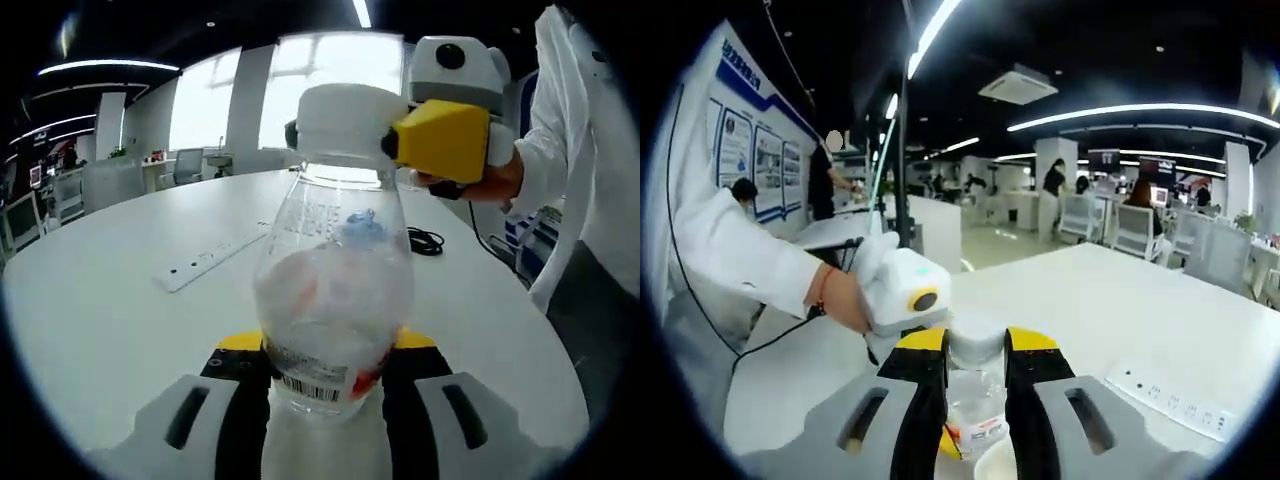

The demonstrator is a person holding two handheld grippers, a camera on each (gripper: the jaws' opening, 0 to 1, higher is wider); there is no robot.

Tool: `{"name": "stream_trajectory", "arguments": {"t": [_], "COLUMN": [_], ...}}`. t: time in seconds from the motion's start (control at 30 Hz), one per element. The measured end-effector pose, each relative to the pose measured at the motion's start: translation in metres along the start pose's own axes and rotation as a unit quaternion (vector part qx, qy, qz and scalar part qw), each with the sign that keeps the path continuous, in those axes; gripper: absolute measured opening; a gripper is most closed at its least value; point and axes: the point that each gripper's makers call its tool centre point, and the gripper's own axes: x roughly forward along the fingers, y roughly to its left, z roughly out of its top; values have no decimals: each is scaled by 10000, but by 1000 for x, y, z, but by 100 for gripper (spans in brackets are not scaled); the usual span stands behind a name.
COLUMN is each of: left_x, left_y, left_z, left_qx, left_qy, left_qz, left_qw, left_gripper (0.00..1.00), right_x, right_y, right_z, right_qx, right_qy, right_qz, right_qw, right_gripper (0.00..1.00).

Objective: Arrange the tabletop items into an orderly group along one side of the table until the central work area is clear of visible clutter.

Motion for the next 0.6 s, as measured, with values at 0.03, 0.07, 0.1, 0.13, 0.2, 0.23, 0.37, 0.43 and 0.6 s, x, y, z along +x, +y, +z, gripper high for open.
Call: {"name": "stream_trajectory", "arguments": {"t": [0.03, 0.07, 0.1, 0.13, 0.2, 0.23, 0.37, 0.43, 0.6], "left_x": [0, 0, 0, 0, 0, 0, 0, -1, -1], "left_y": [0, 0, 0, 0, 0, -1, -1, -2, -4], "left_z": [-1, -1, -1, -1, -1, -1, -2, -2, -3], "left_qx": [3, 5, -4, -5, 7, 2, 20, 18, 5], "left_qy": [5, 14, 15, 13, 11, 9, 24, 43, 74], "left_qz": [-3, -4, -9, -14, -10, -15, -23, -25, -26], "left_qw": [10000, 10000, 10000, 10000, 10000, 10000, 10000, 10000, 10000], "left_gripper": [43, 43, 43, 43, 43, 43, 44, 44, 45], "right_x": [0, 0, -1, -1, -1, -2, -3, -3, -4], "right_y": [0, 0, 0, 1, 1, 1, 3, 3, 6], "right_z": [0, -1, -1, -1, -1, -1, -2, -2, -2], "right_qx": [2, 0, -4, -5, -19, -33, -76, -40, -106], "right_qy": [10, 20, 21, 15, 12, 19, 35, 44, 71], "right_qz": [-3, -2, -3, -5, -13, -15, -34, -31, -19], "right_qw": [10000, 10000, 10000, 10000, 10000, 10000, 10000, 10000, 9999], "right_gripper": [18, 18, 18, 18, 18, 18, 19, 19, 19]}}
